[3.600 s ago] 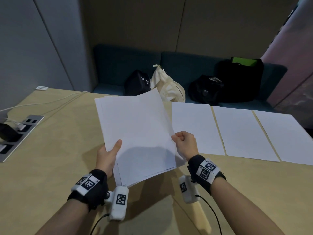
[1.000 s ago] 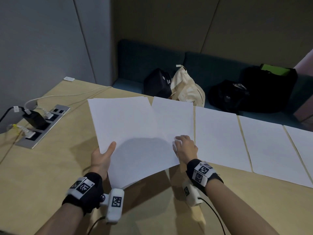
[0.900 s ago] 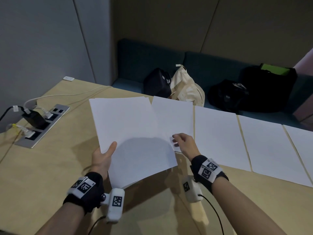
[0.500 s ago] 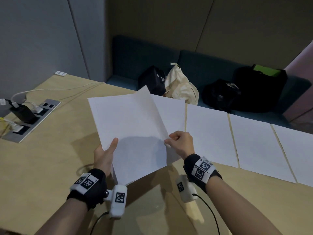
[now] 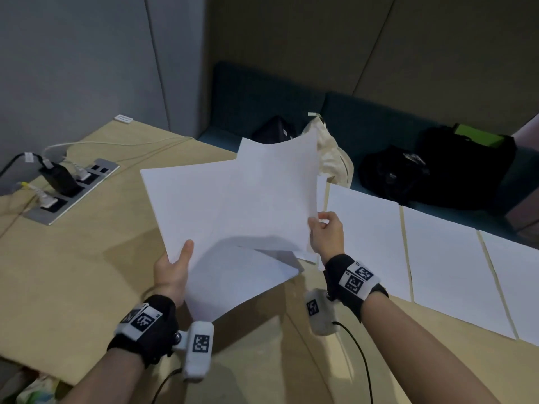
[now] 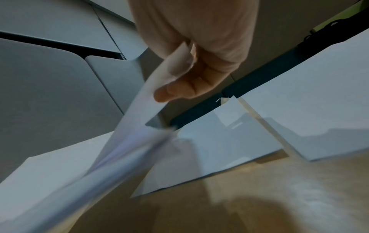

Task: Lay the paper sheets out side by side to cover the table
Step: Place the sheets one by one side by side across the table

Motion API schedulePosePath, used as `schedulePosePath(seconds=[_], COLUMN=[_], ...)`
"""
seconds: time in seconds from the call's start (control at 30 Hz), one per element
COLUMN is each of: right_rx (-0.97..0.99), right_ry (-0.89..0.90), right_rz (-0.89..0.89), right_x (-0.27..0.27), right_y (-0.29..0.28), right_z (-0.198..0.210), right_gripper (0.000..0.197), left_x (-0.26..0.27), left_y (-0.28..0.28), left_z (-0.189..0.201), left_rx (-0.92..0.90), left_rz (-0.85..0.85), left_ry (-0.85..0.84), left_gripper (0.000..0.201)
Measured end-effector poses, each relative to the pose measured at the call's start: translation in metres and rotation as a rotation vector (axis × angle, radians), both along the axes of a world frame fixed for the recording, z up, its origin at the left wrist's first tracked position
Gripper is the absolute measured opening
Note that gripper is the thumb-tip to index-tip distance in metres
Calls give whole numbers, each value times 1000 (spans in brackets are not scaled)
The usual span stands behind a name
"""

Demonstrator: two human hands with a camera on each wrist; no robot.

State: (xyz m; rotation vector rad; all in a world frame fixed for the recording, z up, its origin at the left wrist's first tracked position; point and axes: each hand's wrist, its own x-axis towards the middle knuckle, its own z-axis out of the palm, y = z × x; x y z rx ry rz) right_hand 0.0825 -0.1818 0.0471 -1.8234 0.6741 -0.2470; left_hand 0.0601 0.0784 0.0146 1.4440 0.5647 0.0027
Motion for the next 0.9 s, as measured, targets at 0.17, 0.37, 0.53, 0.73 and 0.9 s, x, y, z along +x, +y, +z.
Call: schedulePosePath(seconds=[0.17, 0.37, 0.53, 0.73, 0.9], right_rx=[-18, 37, 32, -26, -151], right_ry=[36, 109, 166, 250, 320], right_rz=[67, 45, 40, 133, 227], right_x=[34, 74, 98, 115, 116], right_y=[24, 68, 95, 123, 132], right_z=[2, -1, -10, -21, -22], right_gripper=[8, 6, 6, 35, 50], left_x=[-6, -10, -16, -11, -2], left_y=[32, 88, 131, 156, 148], left_z=[1, 4, 8, -1, 2], left_rx=[7, 48, 35, -49, -45], left_rz=[72, 254, 385, 402, 366], left_ry=[-3, 9, 2, -4, -24], left_gripper=[41, 45, 51, 52, 45])
